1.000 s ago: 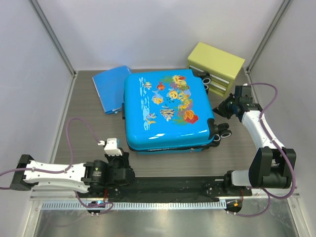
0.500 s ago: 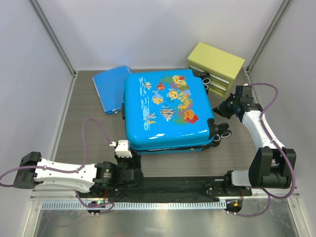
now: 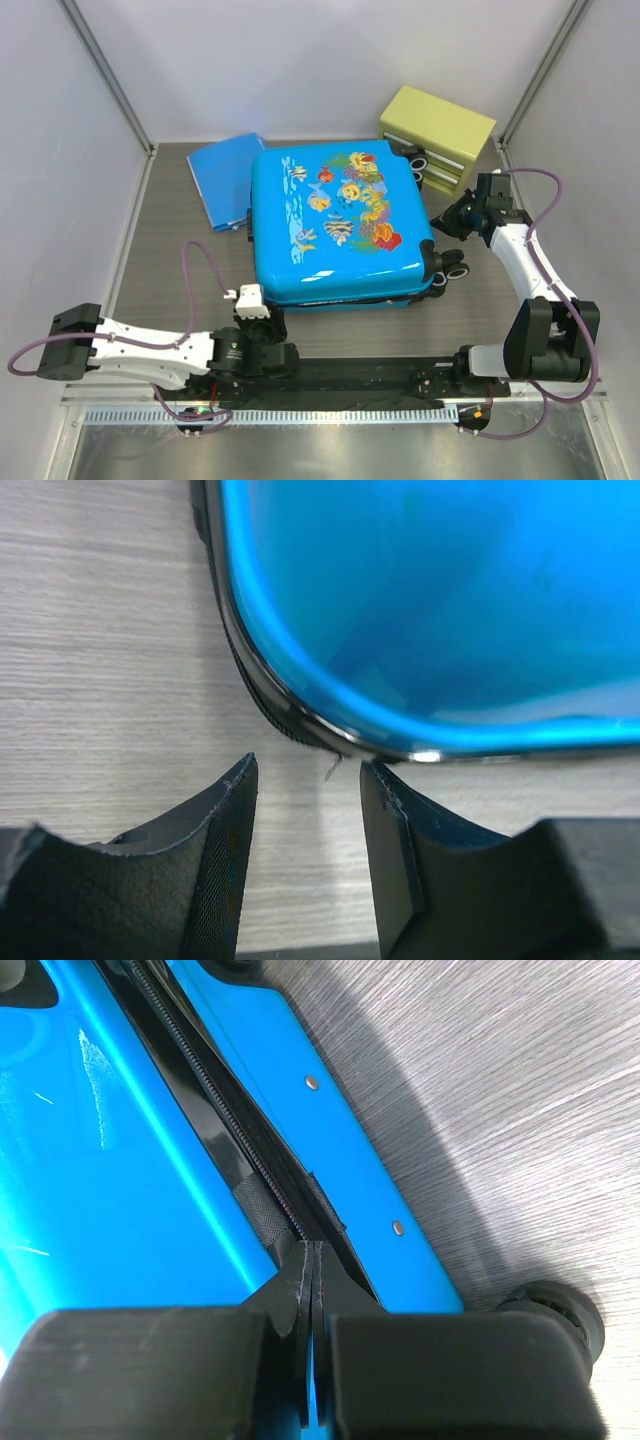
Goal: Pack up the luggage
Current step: Zip the luggage at the center of the board.
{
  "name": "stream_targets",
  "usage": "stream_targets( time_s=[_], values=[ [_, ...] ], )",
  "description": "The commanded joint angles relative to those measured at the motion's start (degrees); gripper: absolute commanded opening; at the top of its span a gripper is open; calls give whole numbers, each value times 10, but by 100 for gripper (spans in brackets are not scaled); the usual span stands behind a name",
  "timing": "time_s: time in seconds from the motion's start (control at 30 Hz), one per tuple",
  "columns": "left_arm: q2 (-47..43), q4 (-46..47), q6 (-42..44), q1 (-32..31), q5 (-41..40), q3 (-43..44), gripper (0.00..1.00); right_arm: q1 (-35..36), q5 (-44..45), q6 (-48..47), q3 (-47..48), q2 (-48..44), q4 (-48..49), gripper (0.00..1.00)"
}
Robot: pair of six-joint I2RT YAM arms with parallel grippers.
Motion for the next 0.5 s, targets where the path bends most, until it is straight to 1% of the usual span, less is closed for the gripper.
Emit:
stream_targets(
  time_s=[0.0,0.17,0.37,0.47],
  values=[
    [-12,-5,-34,8,-76,12,47,-4,-10,-14,11,-11,16,1],
    [-25,34,-18,11,-74,-3,47,-4,-10,-16,11,-13,14,1],
    [-17,134,66,19,-58,-17,47,-4,-10,-21,12,-15,8,1],
    [-8,124,63,29,-57,-12,46,-4,-11,-22,11,-17,7,1]
  ],
)
